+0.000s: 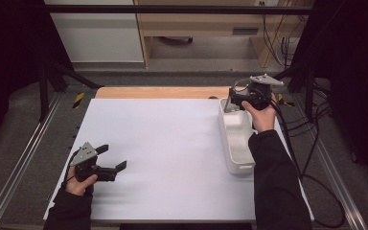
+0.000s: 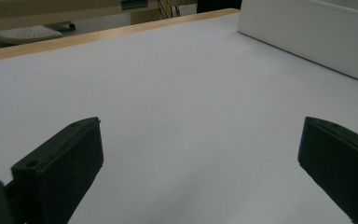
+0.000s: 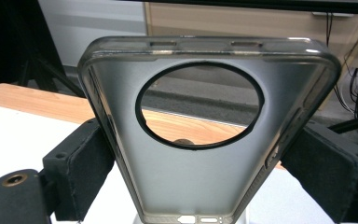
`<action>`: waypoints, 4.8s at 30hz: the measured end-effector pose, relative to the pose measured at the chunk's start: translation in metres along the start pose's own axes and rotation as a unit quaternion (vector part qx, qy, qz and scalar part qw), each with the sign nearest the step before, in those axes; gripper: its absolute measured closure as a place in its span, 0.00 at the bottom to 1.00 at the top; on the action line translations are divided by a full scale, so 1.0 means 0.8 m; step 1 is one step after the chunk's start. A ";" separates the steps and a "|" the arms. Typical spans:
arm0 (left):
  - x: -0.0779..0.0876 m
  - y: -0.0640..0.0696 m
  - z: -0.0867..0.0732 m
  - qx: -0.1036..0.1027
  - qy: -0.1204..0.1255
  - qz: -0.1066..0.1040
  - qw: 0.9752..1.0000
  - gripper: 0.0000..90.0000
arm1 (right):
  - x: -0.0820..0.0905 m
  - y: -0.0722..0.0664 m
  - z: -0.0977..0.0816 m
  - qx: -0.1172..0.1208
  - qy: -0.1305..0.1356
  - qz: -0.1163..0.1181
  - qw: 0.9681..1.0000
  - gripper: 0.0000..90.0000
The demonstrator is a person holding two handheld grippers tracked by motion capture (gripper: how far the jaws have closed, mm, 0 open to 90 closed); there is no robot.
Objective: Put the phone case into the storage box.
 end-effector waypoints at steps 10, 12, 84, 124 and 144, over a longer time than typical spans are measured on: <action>-0.002 0.000 -0.001 -0.001 -0.003 -0.001 1.000 0.00 | -0.013 -0.001 -0.008 -0.001 -0.008 -0.011 1.000 0.13; -0.003 0.000 -0.001 -0.001 -0.004 -0.001 1.000 0.00 | -0.017 -0.002 -0.009 0.000 -0.010 -0.015 1.000 0.13; -0.008 0.002 -0.003 -0.008 -0.012 -0.007 1.000 0.00 | -0.089 -0.025 -0.060 0.011 -0.056 -0.066 0.996 0.10; -0.009 0.004 -0.002 -0.010 -0.012 -0.012 1.000 0.00 | -0.025 -0.029 -0.023 0.012 0.008 0.042 0.999 0.00; -0.009 0.007 0.000 -0.014 -0.012 -0.016 1.000 0.00 | 0.074 -0.050 -0.043 0.055 0.043 0.200 0.977 0.01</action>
Point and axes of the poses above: each handheld gripper's, and its own axes: x roughly backward along the jaws, z roughly out of its top, y roughly to its right, the point moved 5 cm from there along -x, roughly forward along the jaws, and after that the axes turned 15 degrees about -z, right-handed, at the moved point
